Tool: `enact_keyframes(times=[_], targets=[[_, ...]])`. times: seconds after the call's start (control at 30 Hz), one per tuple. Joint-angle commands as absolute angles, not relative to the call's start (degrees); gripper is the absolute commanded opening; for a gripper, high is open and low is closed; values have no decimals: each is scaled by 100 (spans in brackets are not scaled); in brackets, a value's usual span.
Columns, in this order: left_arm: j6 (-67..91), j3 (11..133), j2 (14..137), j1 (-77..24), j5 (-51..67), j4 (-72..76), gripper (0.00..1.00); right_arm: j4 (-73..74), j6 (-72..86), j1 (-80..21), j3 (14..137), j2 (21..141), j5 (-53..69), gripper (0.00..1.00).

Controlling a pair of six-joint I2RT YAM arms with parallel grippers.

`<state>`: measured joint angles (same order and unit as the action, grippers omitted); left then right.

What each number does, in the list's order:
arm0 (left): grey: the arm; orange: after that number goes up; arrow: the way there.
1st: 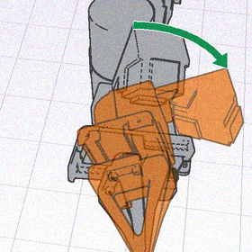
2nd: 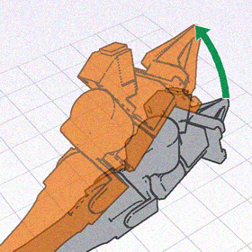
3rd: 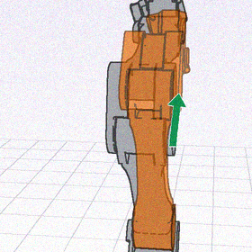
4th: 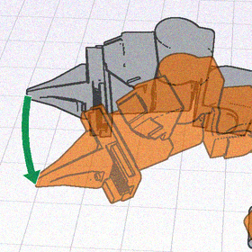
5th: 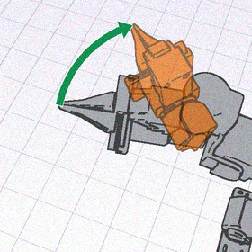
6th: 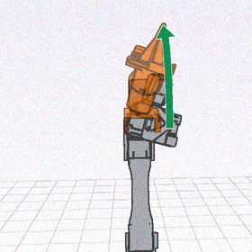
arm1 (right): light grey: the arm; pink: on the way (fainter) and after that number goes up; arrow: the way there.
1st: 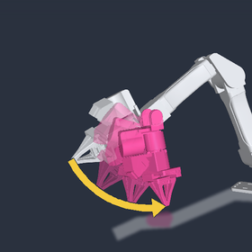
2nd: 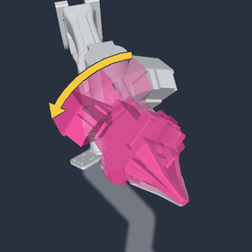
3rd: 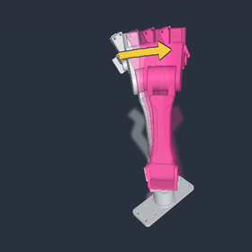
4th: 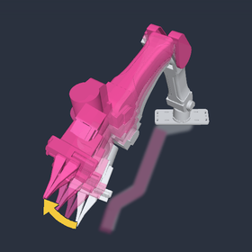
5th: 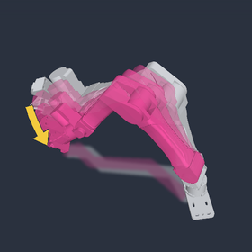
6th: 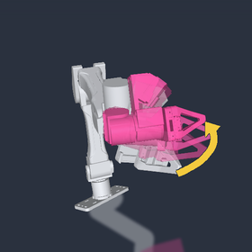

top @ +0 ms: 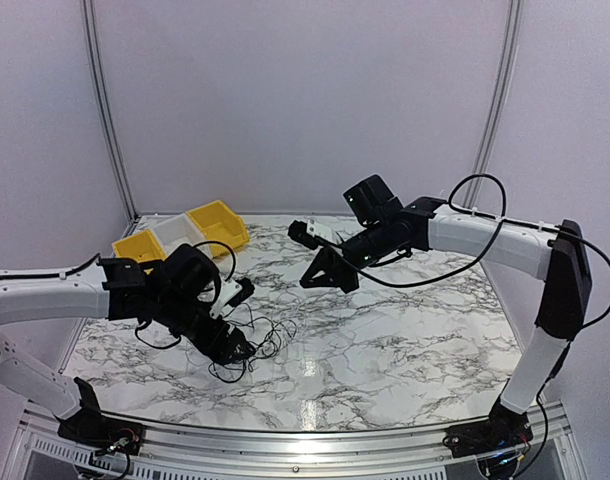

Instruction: Untangle the cables

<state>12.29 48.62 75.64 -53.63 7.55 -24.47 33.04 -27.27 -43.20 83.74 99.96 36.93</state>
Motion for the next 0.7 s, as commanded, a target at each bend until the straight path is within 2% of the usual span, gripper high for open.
enact_keyframes(times=[0.0,0.07,0.23,0.37,0.47,0.53,0.67], targets=[[916,6060,7701,-5115,1523,-4117,86,3192,-2702,-4364,8455,10007,3738,0],[861,6528,7913,-5001,1664,-4488,83,3198,-2698,-4363,8450,10002,3767,0],[651,6824,7846,-4983,473,-3945,81,3216,-2652,-4368,8525,9942,3902,0],[379,6410,7376,-4985,36,-2276,72,3326,-2620,-4365,8778,9949,4038,0],[543,5808,7085,-4983,438,-448,66,3394,-2585,-4367,8947,9987,4148,0],[673,5564,7133,-4984,706,513,66,3454,-2568,-4362,9055,10014,4198,0],[465,5646,7669,-4983,718,889,65,3560,-2581,-4364,9219,10012,4339,0]])
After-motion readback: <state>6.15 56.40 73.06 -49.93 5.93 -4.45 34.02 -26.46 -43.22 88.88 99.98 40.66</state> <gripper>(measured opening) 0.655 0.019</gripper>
